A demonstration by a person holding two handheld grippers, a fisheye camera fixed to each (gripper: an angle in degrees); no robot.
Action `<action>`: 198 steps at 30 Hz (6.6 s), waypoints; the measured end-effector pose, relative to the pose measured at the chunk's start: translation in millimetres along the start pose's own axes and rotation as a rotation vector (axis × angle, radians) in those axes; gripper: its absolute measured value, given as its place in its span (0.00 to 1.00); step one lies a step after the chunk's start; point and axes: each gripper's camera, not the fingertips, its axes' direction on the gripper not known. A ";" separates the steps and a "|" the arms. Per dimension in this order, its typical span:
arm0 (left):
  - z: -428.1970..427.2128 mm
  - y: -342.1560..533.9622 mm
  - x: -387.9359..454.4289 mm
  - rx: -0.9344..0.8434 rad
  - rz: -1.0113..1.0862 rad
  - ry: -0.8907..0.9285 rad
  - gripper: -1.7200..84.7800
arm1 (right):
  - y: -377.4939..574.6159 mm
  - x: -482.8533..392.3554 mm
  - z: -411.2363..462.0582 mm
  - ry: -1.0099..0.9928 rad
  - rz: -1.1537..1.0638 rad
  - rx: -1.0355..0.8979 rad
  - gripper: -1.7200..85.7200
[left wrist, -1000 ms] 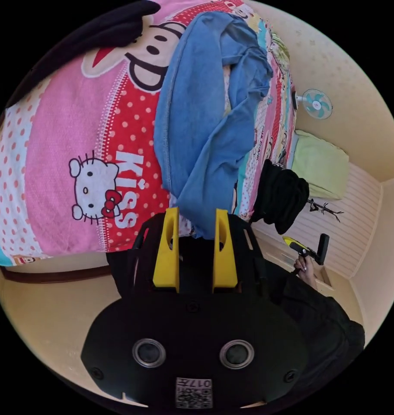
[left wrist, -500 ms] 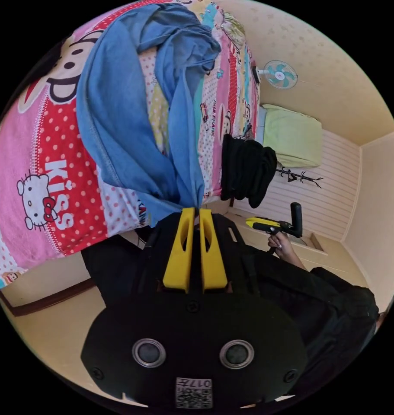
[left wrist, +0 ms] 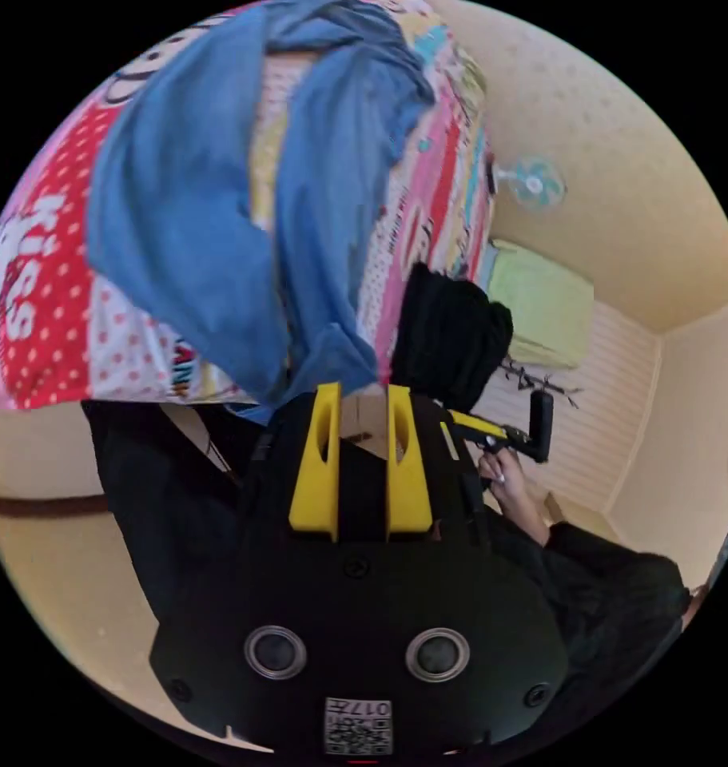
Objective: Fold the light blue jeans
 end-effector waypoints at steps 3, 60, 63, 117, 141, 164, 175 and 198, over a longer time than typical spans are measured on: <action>-45.5 -4.7 -66.6 0.248 -0.221 0.036 0.14 | -19.1 7.7 4.6 -0.062 -0.081 -0.039 0.11; 324.7 23.9 -36.5 -0.522 0.533 -0.696 0.13 | -58.4 92.2 -34.2 -0.351 -0.165 0.022 0.12; 301.5 51.8 -45.8 -0.503 0.399 -0.557 0.07 | -52.6 90.7 -40.5 -0.349 -0.176 0.016 0.12; -235.5 307.0 -180.3 0.415 -0.587 1.349 0.07 | -603.1 -217.4 -33.4 -0.401 -0.097 0.507 0.11; -311.1 87.8 -106.9 -0.015 0.050 -0.217 0.14 | -248.2 -152.8 221.3 -0.362 -0.040 0.110 0.12; -299.5 141.7 -58.3 0.030 0.020 -0.300 0.06 | -255.0 -148.0 264.3 -0.434 -0.005 0.205 0.04; -345.0 175.1 -63.3 0.080 -0.023 -0.114 0.02 | -233.7 -132.1 243.8 -0.257 -0.054 0.123 0.04; -321.4 140.8 4.9 -0.125 0.196 -0.031 0.03 | -193.1 -72.0 198.9 -0.373 -0.165 0.007 0.06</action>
